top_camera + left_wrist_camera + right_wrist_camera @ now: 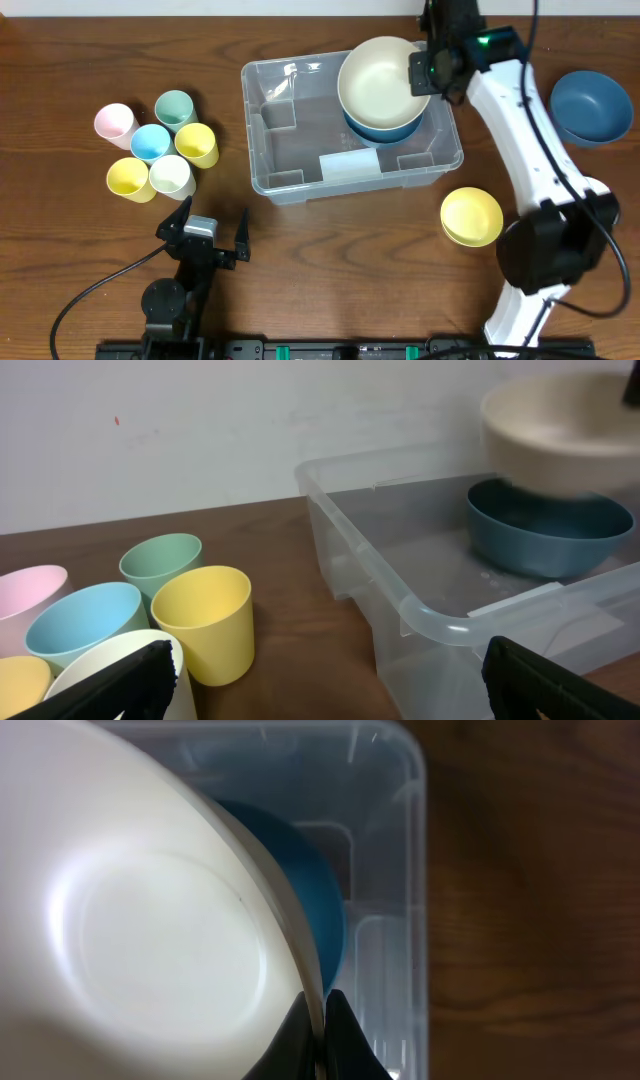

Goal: Pack container
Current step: 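Carry the beige bowl into the container onto the teal bowl, then move the right gripper to the second teal bowl and grasp it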

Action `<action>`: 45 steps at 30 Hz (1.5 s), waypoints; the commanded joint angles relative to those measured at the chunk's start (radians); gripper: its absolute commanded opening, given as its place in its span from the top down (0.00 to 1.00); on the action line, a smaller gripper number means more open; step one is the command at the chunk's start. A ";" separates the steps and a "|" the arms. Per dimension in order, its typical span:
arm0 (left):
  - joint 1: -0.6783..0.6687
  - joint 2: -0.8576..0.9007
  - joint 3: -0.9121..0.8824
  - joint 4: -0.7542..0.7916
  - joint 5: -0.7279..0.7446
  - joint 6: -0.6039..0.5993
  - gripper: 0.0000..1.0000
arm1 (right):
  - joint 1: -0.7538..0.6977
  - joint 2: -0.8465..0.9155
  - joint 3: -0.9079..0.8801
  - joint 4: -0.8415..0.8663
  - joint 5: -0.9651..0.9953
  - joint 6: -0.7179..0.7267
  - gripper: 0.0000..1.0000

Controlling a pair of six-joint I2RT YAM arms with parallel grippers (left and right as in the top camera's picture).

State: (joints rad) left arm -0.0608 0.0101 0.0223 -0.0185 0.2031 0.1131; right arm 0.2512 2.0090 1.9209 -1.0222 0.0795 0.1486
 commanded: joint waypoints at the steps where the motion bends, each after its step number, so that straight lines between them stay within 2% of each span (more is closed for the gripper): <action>1: -0.002 -0.006 -0.018 -0.033 0.014 0.018 0.02 | 0.005 0.051 -0.001 0.015 0.007 0.015 0.99; 5: -0.002 -0.006 -0.018 -0.033 0.014 0.018 0.02 | 0.004 0.085 -0.001 0.036 0.007 0.015 0.97; 7: -0.002 -0.006 -0.018 -0.033 0.014 0.018 0.02 | 0.004 0.088 -0.001 0.047 0.007 0.015 0.61; 8: -0.002 -0.006 -0.018 -0.033 0.014 0.018 0.02 | 0.004 0.088 -0.001 0.055 0.007 0.014 0.49; 9: -0.002 -0.006 -0.018 -0.033 0.014 0.018 0.02 | 0.004 0.087 0.000 0.061 0.007 0.013 0.44; 19: -0.002 -0.006 -0.018 -0.033 0.014 0.018 0.02 | -0.003 -0.027 0.093 0.002 0.011 -0.011 0.47; 23: -0.002 -0.006 -0.018 -0.033 0.014 0.018 0.02 | -0.048 -0.114 0.121 0.000 0.041 -0.011 0.39; 28: -0.002 -0.006 -0.018 -0.033 0.014 0.018 0.02 | -0.180 -0.148 0.120 -0.029 0.106 0.019 0.39; 37: -0.002 -0.006 -0.018 -0.033 0.014 0.018 0.02 | -0.476 -0.087 0.085 -0.064 0.115 0.111 0.41; 45: -0.002 -0.006 -0.018 -0.033 0.014 0.018 0.02 | -0.603 0.040 0.085 -0.065 0.074 0.103 0.43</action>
State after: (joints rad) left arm -0.0608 0.0101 0.0223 -0.0185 0.2031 0.1131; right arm -0.3275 2.0041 2.0132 -1.0901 0.1749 0.2447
